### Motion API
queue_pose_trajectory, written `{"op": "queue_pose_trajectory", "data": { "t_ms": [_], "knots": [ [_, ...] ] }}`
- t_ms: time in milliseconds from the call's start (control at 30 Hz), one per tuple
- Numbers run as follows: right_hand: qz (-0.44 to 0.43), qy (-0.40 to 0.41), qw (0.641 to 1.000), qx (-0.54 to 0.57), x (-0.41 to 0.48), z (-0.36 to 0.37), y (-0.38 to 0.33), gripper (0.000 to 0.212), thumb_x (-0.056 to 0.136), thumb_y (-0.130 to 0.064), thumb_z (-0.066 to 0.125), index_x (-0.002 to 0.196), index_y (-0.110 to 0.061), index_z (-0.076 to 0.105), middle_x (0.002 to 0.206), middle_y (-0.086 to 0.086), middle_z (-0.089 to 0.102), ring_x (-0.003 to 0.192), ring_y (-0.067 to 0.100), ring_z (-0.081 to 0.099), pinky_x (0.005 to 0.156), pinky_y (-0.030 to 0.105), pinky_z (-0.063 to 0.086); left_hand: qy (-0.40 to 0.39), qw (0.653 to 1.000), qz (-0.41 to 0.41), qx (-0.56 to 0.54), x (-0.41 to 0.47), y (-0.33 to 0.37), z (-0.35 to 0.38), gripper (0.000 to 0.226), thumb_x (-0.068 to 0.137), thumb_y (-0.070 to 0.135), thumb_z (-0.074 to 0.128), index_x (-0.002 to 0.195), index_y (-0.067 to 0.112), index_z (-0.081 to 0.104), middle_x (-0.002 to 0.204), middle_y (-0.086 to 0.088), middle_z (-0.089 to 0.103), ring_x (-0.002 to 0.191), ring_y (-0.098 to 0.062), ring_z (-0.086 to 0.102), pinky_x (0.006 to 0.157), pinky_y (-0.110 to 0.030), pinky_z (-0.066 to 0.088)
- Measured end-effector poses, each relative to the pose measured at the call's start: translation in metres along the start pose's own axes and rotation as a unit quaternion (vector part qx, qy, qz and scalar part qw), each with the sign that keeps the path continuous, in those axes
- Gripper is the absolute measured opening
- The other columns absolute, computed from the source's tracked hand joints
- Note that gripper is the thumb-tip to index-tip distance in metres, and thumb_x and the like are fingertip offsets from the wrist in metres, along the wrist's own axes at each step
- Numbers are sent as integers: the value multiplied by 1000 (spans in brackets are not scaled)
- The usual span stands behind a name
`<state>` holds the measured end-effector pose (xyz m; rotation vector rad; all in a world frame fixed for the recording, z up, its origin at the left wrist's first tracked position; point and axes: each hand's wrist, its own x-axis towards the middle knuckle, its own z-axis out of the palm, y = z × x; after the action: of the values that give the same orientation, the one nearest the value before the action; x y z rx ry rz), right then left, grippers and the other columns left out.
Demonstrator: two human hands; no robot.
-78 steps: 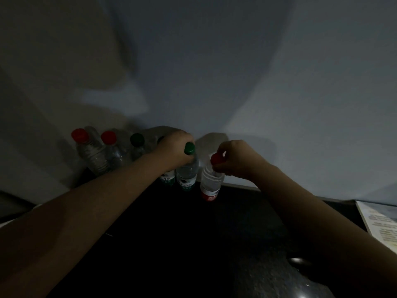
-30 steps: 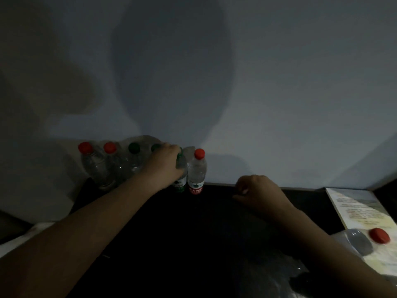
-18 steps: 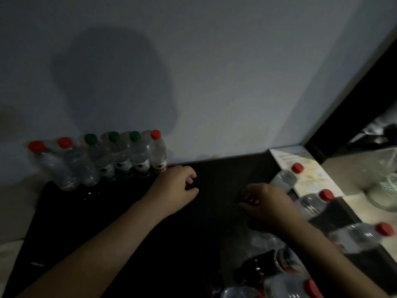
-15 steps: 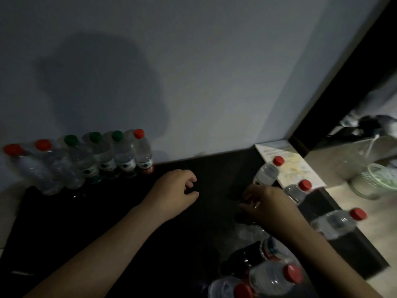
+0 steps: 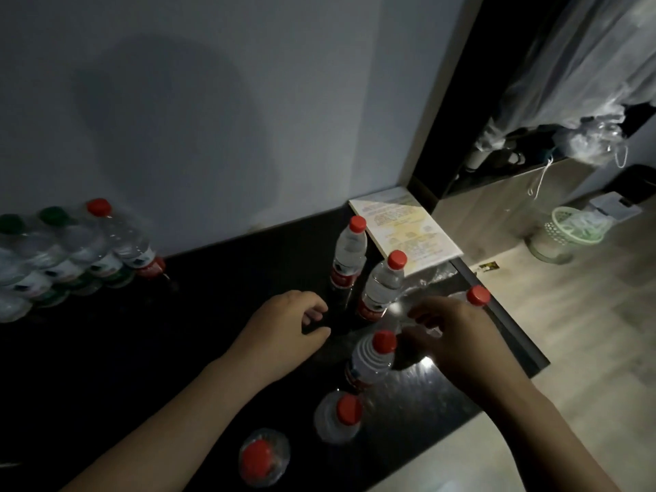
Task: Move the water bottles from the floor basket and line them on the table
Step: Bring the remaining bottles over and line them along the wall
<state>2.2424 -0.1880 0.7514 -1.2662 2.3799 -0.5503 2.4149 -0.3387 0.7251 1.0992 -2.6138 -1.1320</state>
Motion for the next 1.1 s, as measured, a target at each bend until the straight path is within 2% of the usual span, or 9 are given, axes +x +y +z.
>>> {"op": "queue_pose_trajectory", "data": {
  "t_ms": [133,367,467,633,700,833,933,1100],
  "knots": [
    [5,-10,1000,2,0,0,25,12,83,-31,67,94,-27,65,85,-13,63,80,3,62,74,26,56,-29,1000,-2,-8,6,13,24,30,82,30,69,111,32,60,104,16,60,93,2,57,85,-23,52],
    [-19,-28,999,15,-1,12,40,14,82,-31,68,94,-24,64,91,-9,65,81,5,62,74,27,56,-32,999,-18,-15,-1,13,38,28,81,29,70,108,31,62,101,15,61,91,1,59,81,-19,50],
    [-40,-34,999,13,3,23,36,22,81,-35,68,98,-23,62,91,-4,65,80,10,63,72,34,57,-26,999,-36,-13,-9,5,36,28,81,29,70,107,31,62,100,15,61,91,1,59,81,-20,51],
    [-64,-38,997,-8,12,43,16,46,81,-36,67,124,-24,55,112,-2,58,96,14,60,82,33,54,-34,997,-57,-24,-28,-4,37,26,83,31,69,108,32,61,101,17,60,92,2,58,79,-16,49],
    [-59,-43,997,-31,16,49,13,43,80,-36,68,120,-22,57,112,0,57,98,17,59,82,33,52,-32,997,-63,-33,-37,-8,40,26,82,31,69,107,33,62,99,18,60,92,2,58,81,-18,50],
    [-38,-42,998,-32,25,51,17,28,78,-30,69,102,-17,64,100,1,59,89,16,59,76,30,53,-27,997,-63,-36,-48,-16,43,25,82,30,69,106,32,62,98,17,60,91,2,58,78,-15,47],
    [-27,-36,999,-2,24,47,24,19,76,-24,70,91,-15,64,91,1,62,79,16,62,70,36,58,-35,997,-59,-34,-51,-17,45,27,83,32,68,109,32,62,100,18,59,91,3,57,80,-16,49],
    [12,-22,998,62,8,29,38,16,78,-23,70,91,-19,61,89,2,65,80,14,64,73,39,59,-65,995,-57,-56,-51,-8,52,36,75,42,73,109,35,62,99,19,56,86,3,60,73,-17,54]
  ]
}}
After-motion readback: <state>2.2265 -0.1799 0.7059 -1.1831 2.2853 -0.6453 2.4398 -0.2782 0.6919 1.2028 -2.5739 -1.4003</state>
